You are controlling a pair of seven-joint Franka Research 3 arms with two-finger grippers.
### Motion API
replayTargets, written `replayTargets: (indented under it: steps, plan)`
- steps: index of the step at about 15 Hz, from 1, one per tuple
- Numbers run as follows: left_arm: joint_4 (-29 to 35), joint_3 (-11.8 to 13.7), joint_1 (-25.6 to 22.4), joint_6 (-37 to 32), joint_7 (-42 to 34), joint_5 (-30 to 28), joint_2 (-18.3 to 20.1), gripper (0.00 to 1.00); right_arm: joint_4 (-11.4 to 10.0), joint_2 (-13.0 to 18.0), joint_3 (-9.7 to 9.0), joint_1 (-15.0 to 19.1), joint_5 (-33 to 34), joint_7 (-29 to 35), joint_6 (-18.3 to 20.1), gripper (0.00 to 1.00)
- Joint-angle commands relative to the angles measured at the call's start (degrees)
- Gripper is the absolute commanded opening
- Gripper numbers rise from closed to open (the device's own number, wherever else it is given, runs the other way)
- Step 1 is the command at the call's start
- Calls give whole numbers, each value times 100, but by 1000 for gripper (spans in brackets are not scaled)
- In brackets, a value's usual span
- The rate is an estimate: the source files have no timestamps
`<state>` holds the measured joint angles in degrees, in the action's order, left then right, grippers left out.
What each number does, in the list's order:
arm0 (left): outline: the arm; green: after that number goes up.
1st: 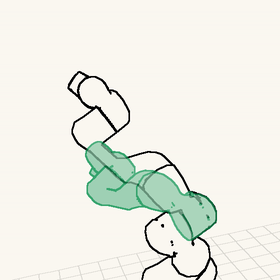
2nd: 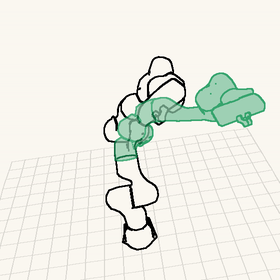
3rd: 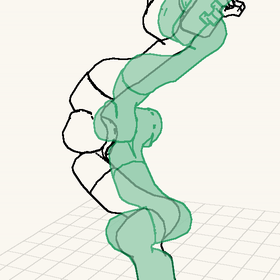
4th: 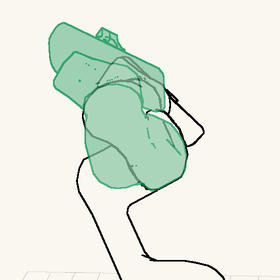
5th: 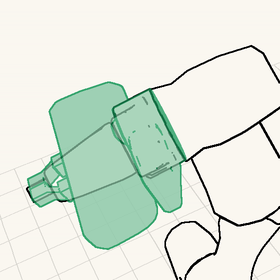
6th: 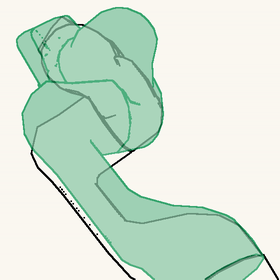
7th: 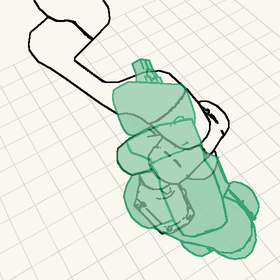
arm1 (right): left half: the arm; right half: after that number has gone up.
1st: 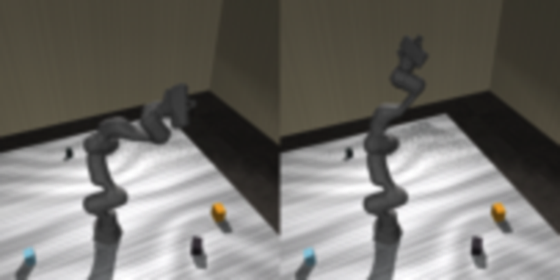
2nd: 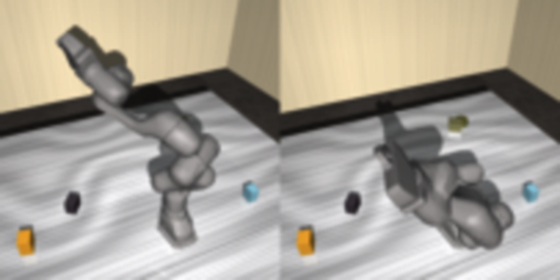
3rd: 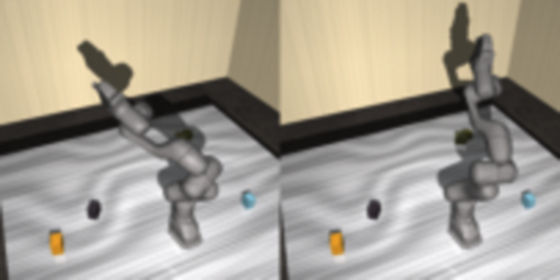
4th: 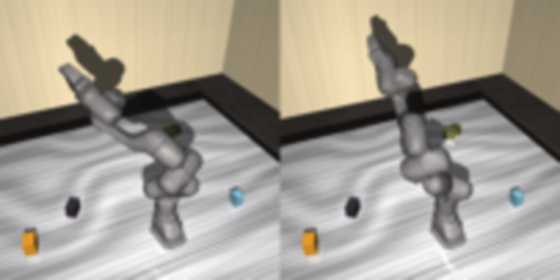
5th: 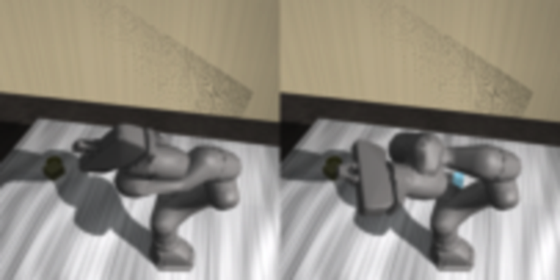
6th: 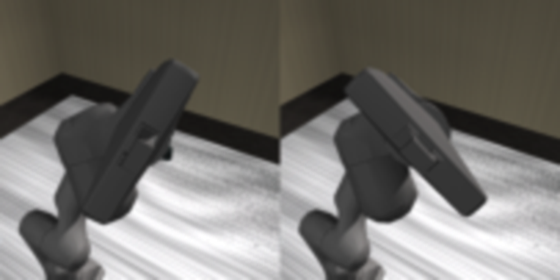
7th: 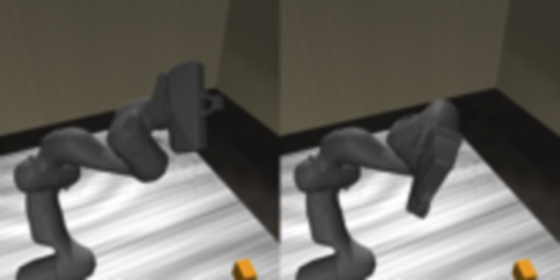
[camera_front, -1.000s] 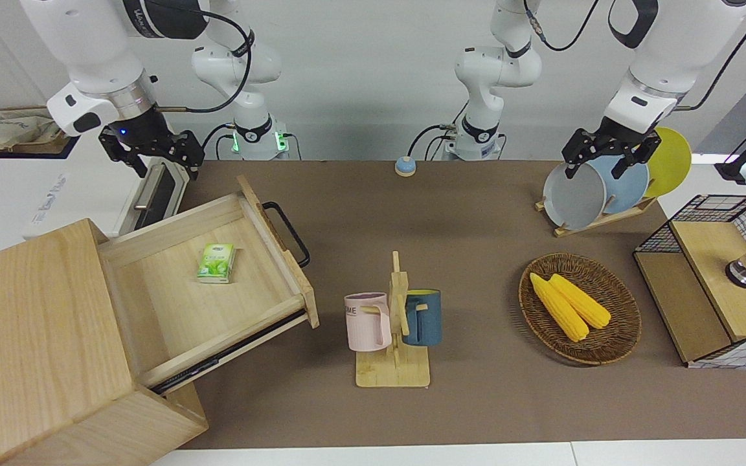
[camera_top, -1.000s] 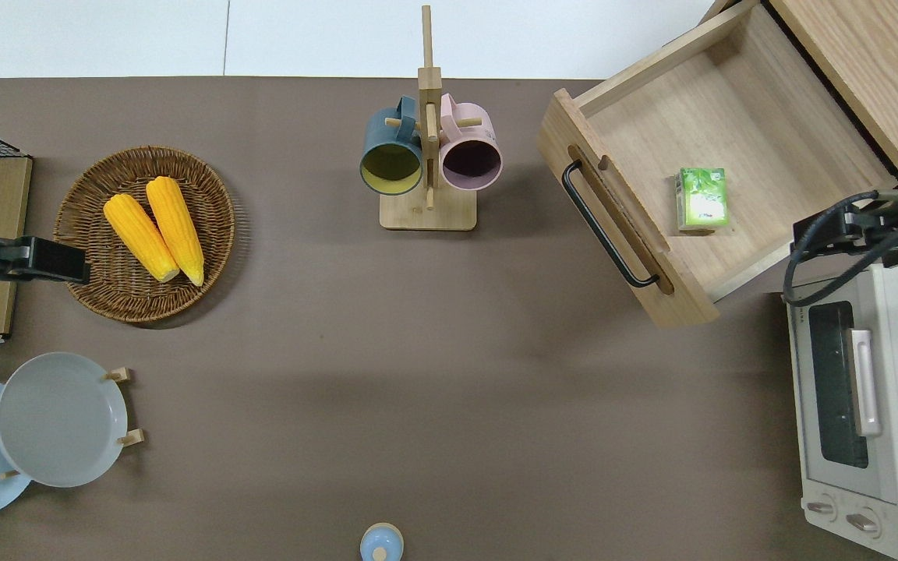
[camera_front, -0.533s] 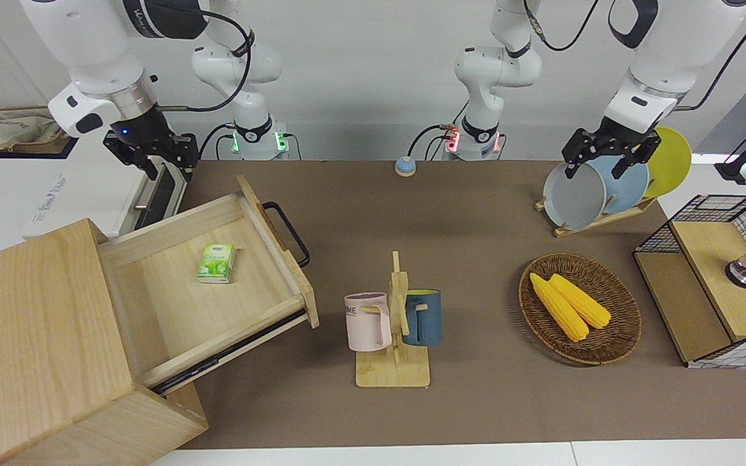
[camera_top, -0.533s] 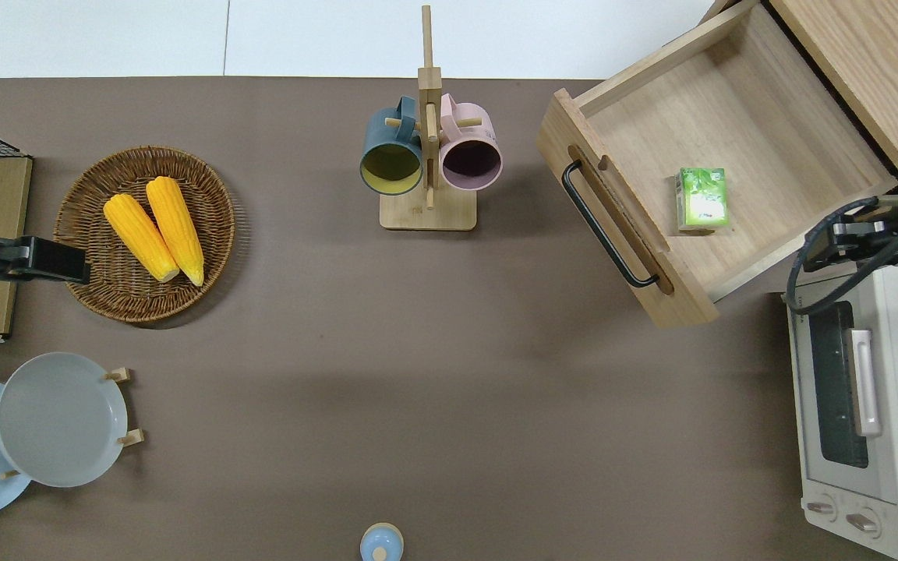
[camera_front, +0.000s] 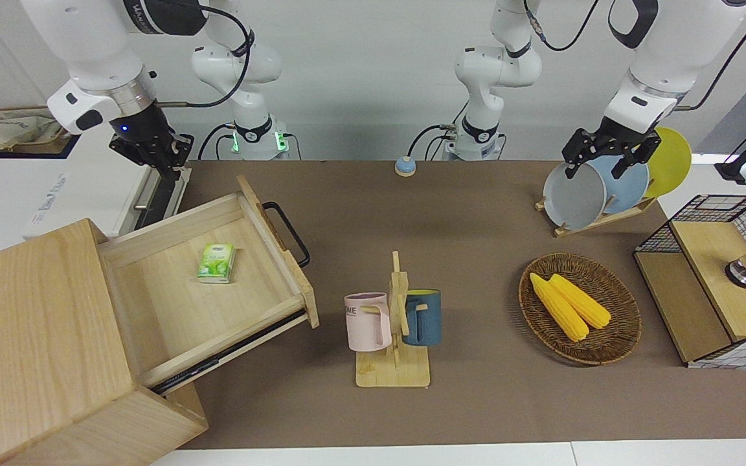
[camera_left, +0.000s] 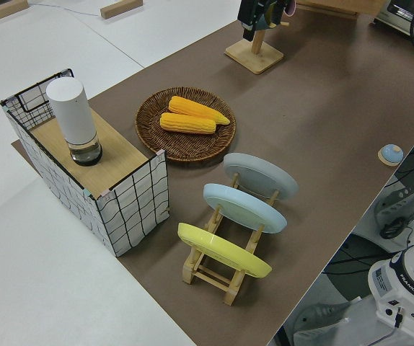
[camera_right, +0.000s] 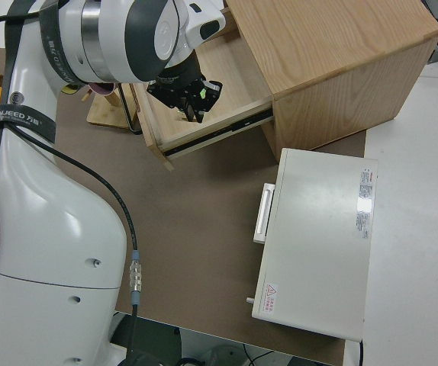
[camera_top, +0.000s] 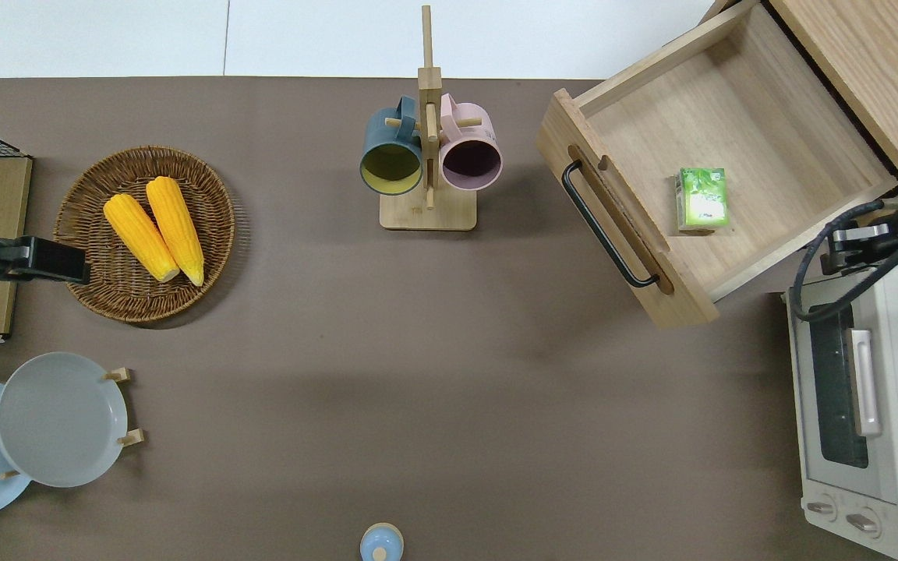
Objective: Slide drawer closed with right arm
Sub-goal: 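Move the right gripper to the open drawer's black handle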
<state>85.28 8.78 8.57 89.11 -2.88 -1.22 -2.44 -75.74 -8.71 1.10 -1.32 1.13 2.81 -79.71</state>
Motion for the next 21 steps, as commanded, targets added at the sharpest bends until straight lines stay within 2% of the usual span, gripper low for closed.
replayTargets:
  steps: [1,7,9,12,15,19,21]
  plan:
    - [-126,98,101,1,-46,69,-81,995,33,123,-5,26,-131,-140,105,0]
    - [-126,98,101,1,-46,69,-81,998,33,527,-22,-44,-166,-52,360,0]
    - [-126,98,101,1,-46,78,-81,998,33,581,-58,-53,-157,157,500,0]
    - [-126,98,101,1,-46,78,-81,998,120,581,-294,-53,-245,632,465,0]
    - [-126,98,101,1,-46,69,-81,998,130,563,-698,-53,-324,1501,386,0]
    - [-126,98,101,1,-46,69,-81,998,174,475,-1260,-53,-324,2599,-123,0]
    - [-126,98,101,1,-46,69,-81,995,174,379,-1446,-79,-324,3162,-273,0]
